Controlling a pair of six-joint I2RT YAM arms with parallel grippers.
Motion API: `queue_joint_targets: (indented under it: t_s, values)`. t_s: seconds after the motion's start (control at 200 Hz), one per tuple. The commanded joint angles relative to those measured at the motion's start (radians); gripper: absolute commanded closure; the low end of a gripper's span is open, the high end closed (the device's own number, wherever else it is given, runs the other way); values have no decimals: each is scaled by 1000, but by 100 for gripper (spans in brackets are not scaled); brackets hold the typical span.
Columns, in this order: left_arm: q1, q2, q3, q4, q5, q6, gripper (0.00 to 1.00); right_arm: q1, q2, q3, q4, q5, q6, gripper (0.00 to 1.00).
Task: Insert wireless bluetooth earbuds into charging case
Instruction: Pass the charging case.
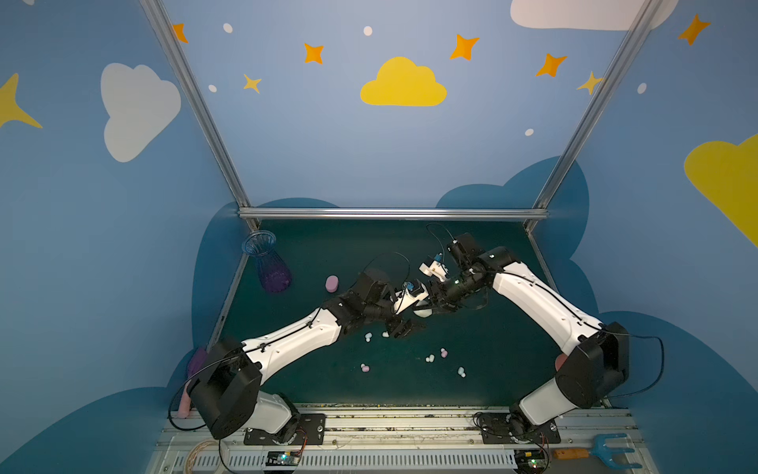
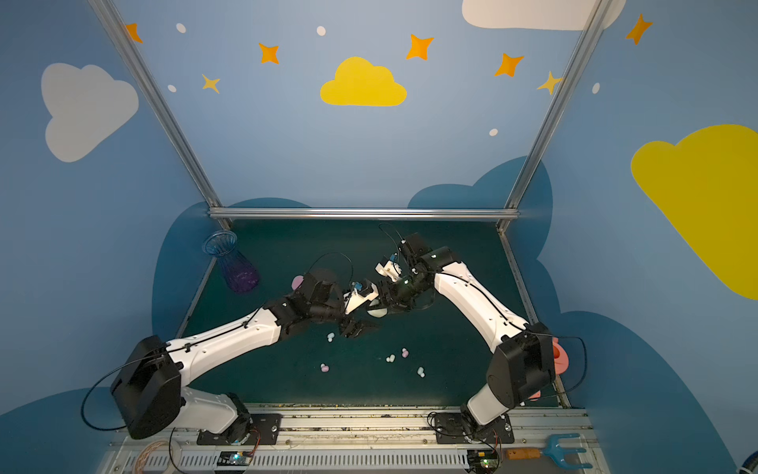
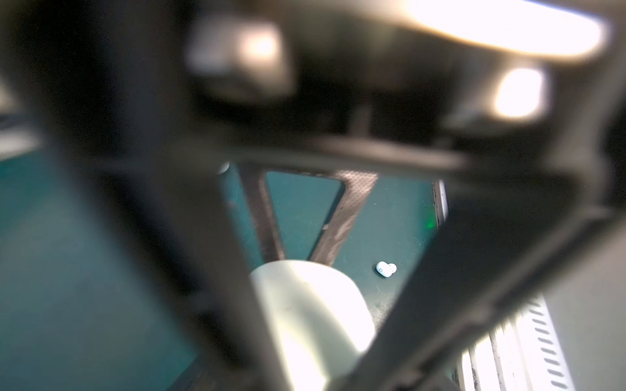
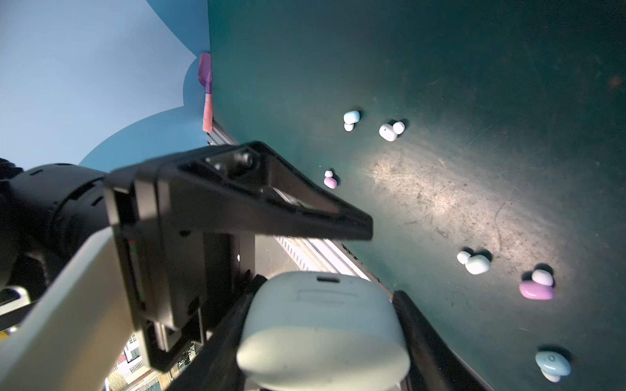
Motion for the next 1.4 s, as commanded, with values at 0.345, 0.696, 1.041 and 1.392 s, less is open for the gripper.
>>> queue_joint_targets:
  t_s: [0.345, 0.696, 1.041, 1.392]
  values:
    - [-13, -30, -19, 22, 19, 36, 41, 7, 20, 31, -14, -24, 4, 47]
    - [-17, -38, -27, 34, 14, 43, 43, 17, 26, 32, -27, -29, -3, 48]
    - [-17, -46, -34, 51, 4, 42, 46, 26, 26, 30, -29, -24, -3, 48]
    - [-20, -46, -30, 36, 19, 52, 55, 25, 32, 45, -27, -28, 7, 47]
